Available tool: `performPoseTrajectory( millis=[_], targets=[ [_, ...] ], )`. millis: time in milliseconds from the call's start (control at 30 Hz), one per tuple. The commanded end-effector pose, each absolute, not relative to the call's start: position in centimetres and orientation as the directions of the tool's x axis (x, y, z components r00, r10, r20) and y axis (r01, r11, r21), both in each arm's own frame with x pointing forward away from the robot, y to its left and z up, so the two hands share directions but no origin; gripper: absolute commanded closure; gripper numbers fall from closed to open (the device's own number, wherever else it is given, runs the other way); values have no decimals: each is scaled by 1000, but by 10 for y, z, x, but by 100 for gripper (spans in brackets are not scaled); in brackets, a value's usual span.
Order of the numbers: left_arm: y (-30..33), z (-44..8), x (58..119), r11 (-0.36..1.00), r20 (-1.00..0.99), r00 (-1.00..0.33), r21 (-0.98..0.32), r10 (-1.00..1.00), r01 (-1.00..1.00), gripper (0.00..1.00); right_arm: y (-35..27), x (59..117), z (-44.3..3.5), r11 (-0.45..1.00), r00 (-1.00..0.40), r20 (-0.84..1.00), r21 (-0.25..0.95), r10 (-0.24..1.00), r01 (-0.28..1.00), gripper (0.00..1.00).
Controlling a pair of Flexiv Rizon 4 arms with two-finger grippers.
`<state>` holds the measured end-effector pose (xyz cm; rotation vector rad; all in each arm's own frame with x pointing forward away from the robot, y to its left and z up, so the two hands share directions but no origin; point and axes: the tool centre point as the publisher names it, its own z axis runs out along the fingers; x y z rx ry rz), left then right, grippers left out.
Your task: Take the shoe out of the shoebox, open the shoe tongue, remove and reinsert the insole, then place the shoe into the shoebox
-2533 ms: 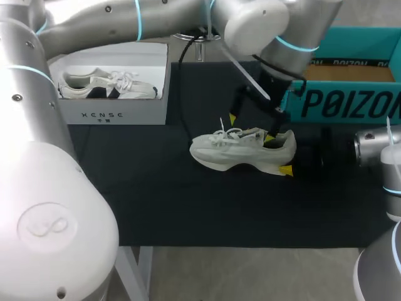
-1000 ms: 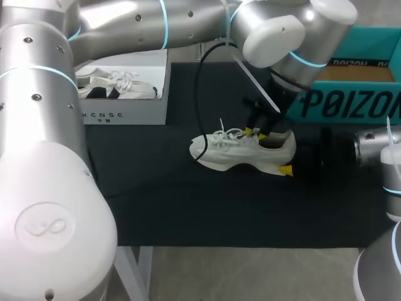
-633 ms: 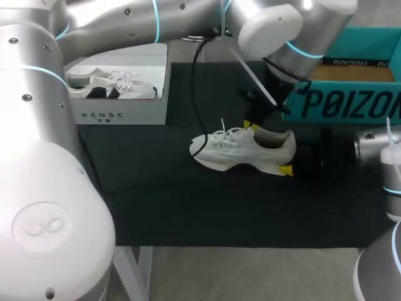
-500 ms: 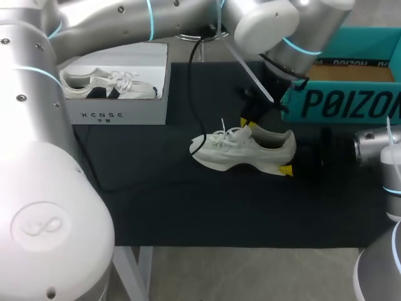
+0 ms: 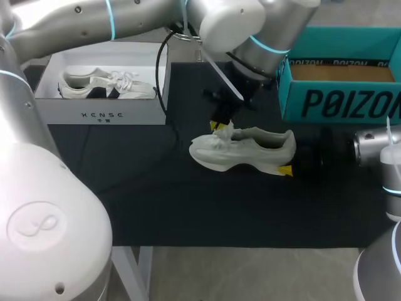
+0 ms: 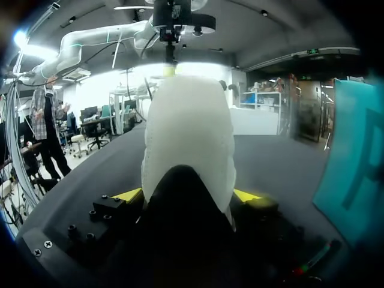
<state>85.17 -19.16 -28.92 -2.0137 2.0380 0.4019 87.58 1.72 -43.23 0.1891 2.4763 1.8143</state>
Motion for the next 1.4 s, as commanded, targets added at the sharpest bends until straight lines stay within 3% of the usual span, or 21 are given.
performPoseTrajectory(
  millis=[33,100,333,367,467,1033,1100,1167,1267,1300,1400],
  targets=[
    [-167,-295,850,-15,-297,5,29,-955,-999,99,19,877,-436,300,-990,20,952,141,62,100],
    [-162,-299,850,-31,-294,20,32,-956,-999,90,19,877,-436,300,-990,20,952,141,62,100],
    [-155,-314,856,-62,-273,42,62,-961,-996,81,19,877,-436,300,-990,20,952,141,62,100],
    [-156,-315,857,-59,-270,39,65,-962,-996,54,19,877,-436,300,-990,20,952,141,62,100],
    [-163,-312,860,-41,-261,22,68,-965,-997,0,19,877,-436,300,-990,20,952,141,62,100],
    [-226,-259,883,125,-189,-119,-21,-975,-992,0,19,877,-436,300,-990,20,952,141,62,100],
    [-248,-250,884,277,-194,-271,-3,-943,-961,0,19,877,-436,300,-990,20,952,141,62,100],
    [-276,-245,879,565,-161,-559,11,-813,-825,0,19,877,-436,300,-990,20,952,141,62,100],
    [-311,-245,856,932,-28,-933,-66,-358,-355,0,19,877,-436,300,-990,20,952,141,62,100],
    [-318,-246,845,976,-50,-977,-74,-209,-205,0,19,877,-436,300,-990,20,952,141,62,100],
    [-326,-249,812,994,-66,-992,-15,-107,-106,0,19,877,-436,300,-990,20,952,141,62,100]
  ],
)
